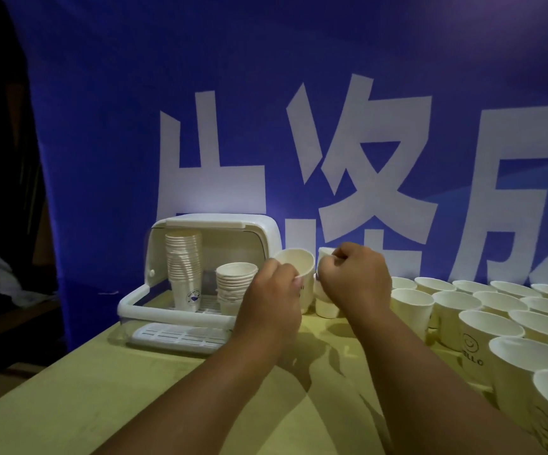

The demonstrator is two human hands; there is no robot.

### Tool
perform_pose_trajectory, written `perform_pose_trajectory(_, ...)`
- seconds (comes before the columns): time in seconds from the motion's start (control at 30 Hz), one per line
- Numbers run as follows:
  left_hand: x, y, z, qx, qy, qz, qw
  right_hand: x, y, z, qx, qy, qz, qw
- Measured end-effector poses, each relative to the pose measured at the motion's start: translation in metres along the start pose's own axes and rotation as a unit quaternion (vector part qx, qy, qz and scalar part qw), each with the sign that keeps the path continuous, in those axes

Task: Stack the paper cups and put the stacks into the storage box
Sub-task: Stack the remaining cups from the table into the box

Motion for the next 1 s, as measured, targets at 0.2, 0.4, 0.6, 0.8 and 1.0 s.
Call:
perform_pose_trajectory(0.2,0.010,0.057,0.010,-0.112,-0.040,-0.018,0.993,0.048,0.020,0.014,-0.001,0.059,0.074,0.996)
perform_pose_trajectory(0.4,0.044,0.090,0.017,-0.160,0.034,0.016,0.986,0.076,0.016,0.015,0.027,0.113,0.124,0.985)
perform_pose_trajectory(0.6,0.068,0.076,0.015,-0.069,0.052,0.046,0.995,0.090,0.005,0.006,0.062,0.143,0.114,0.981)
perform_pose_trajectory(0.8,0.082,0.068,0.014,-0.037,0.085,0.060,0.994,0.094,-0.002,0.001,0.056,0.151,0.097,0.982)
perform_pose_trajectory(1.0,0.082,0.064,0.015,0.076,0.123,0.021,0.989,0.093,-0.007,-0.001,0.048,0.152,0.076,0.984)
Point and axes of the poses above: each hand's wrist, its own z-axis towards the middle knuckle, its own y-axis out of the back of the hand, x = y × z, the point moved 3 cm from there along z, towards the middle knuckle, and after that the axes turned 6 degrees about x, right-handed, at the moved point
